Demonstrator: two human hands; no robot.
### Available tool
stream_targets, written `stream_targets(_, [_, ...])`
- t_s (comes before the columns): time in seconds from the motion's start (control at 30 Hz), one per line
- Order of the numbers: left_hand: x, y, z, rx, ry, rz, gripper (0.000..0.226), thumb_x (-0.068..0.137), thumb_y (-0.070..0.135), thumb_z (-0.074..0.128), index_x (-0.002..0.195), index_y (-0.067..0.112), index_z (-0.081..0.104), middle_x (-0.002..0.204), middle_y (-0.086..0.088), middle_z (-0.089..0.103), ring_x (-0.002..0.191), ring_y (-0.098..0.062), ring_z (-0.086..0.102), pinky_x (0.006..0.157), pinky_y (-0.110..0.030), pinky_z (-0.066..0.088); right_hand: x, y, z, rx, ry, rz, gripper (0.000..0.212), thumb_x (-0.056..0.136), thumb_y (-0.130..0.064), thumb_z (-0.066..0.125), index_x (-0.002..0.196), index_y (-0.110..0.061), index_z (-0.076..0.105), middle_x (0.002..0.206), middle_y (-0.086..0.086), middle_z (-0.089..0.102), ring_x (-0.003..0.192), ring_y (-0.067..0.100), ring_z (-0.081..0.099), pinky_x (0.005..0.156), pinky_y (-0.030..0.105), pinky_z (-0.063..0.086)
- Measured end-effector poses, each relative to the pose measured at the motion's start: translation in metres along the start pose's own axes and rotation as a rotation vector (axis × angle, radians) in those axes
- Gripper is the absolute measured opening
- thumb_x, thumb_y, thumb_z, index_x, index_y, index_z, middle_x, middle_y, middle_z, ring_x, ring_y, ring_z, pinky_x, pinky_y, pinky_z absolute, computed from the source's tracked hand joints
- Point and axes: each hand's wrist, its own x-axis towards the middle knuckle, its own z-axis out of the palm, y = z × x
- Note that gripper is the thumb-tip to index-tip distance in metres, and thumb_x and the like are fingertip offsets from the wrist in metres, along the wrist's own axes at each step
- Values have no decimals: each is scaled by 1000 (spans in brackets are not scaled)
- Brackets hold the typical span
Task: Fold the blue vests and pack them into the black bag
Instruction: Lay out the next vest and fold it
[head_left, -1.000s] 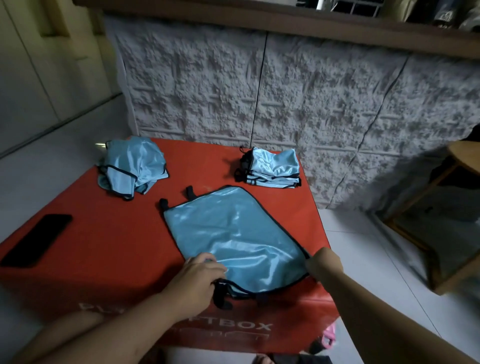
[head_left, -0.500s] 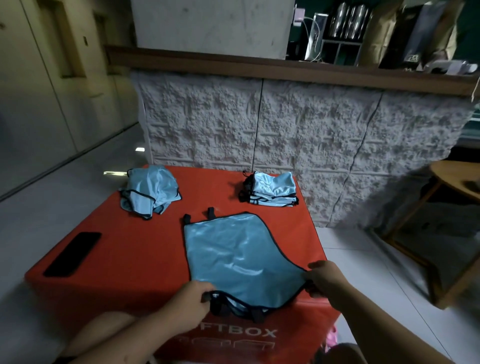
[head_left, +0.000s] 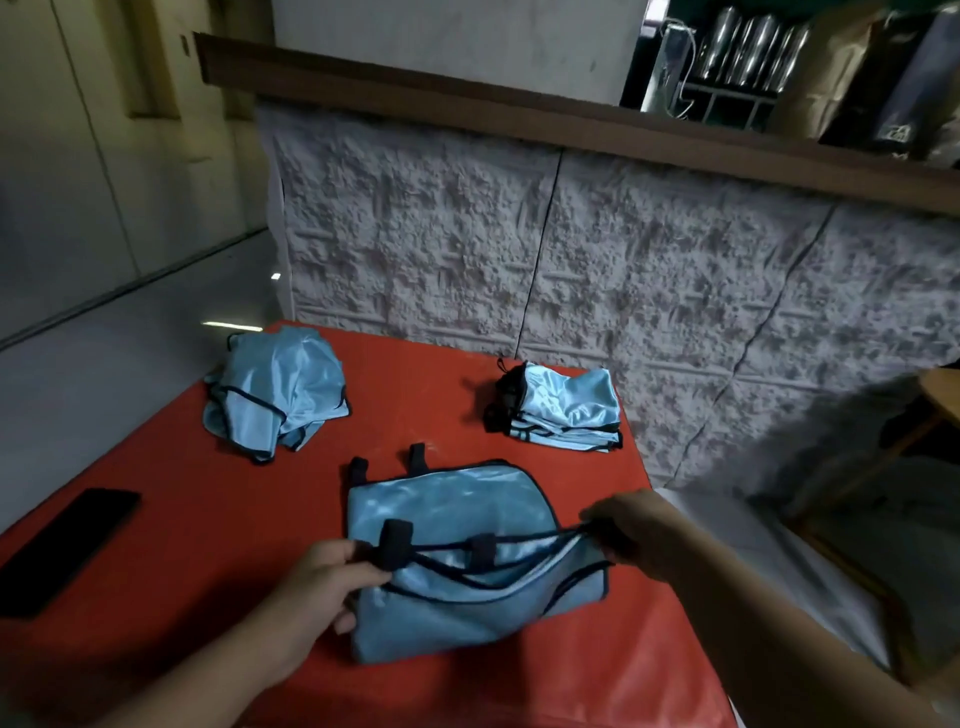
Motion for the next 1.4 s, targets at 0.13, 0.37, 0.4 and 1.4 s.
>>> stream_targets(0.13, [46, -2, -18, -158, 156, -19, 12, 85, 6, 64, 89, -3, 71, 66, -14, 53, 49, -18, 41, 42, -21, 21, 56, -31, 28, 30, -16, 42, 20, 86, 1, 69, 68, -3, 61, 49, 9, 52, 33, 16, 47, 35, 20, 41])
stream_targets(0.37, [127, -14, -34, -117, 292, -122, 16, 91, 17, 67, 88, 3, 74, 62, -9, 58, 45, -16, 47, 40, -20, 28, 136, -56, 86, -36, -40, 116, 32, 94, 2, 60, 64, -5, 48, 35, 6, 45, 23, 12, 43, 30, 15, 36])
stream_targets(0.4, [136, -16, -36, -94, 309, -143, 19, 92, 20, 67, 91, 2, 74, 64, -9, 59, 46, -16, 48, 40, -21, 29, 145, -57, 93, -32, -36, 132, 33, 94, 3, 59, 64, -6, 47, 34, 6, 44, 23, 12, 43, 30, 15, 37])
stream_targets(1.4, [177, -57, 15, 1428, 141, 280, 75, 92, 76, 3, 157, 43, -17, 168, 5, -20, 152, -16, -26, 124, -48, -13, 147, 45, 138, -1092, 147, -585, 85, 86, -86, 12, 159, -42, 7, 170, -3, -2, 156, 17, -10, 125, 53, -1])
